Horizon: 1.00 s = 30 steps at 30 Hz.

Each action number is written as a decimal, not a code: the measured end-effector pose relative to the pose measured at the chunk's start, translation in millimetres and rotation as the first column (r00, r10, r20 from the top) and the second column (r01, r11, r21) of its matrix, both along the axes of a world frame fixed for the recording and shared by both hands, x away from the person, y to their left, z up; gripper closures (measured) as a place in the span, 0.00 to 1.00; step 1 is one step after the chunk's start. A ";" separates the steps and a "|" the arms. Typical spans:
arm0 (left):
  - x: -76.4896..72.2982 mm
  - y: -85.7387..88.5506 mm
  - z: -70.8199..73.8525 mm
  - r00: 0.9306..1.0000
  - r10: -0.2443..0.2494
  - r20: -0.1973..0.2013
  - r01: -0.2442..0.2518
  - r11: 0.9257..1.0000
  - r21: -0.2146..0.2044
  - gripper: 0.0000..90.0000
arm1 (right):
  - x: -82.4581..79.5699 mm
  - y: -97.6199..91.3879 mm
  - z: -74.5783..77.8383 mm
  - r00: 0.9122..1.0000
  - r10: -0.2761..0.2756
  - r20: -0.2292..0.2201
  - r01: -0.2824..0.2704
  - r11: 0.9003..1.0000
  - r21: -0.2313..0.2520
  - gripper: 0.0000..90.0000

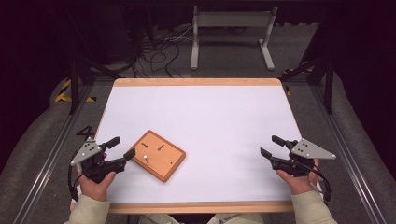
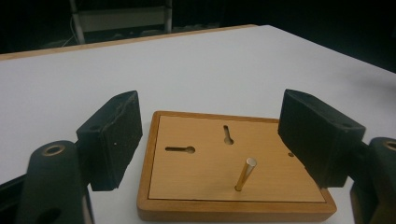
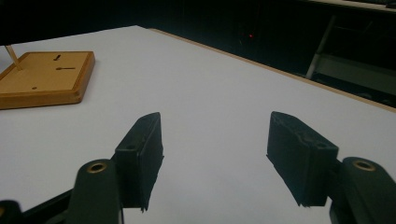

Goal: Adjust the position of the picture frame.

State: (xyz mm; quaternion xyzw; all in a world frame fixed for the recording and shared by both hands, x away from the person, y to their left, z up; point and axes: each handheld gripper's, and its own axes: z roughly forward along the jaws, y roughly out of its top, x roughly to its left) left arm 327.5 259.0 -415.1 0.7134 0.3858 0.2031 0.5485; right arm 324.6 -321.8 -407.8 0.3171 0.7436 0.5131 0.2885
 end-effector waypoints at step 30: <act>0.2 0.1 -0.6 1.000 0.006 -0.006 -0.006 1.000 0.001 0.25 | 1.6 -2.0 -1.3 1.000 -0.012 -0.003 0.012 1.000 0.003 0.39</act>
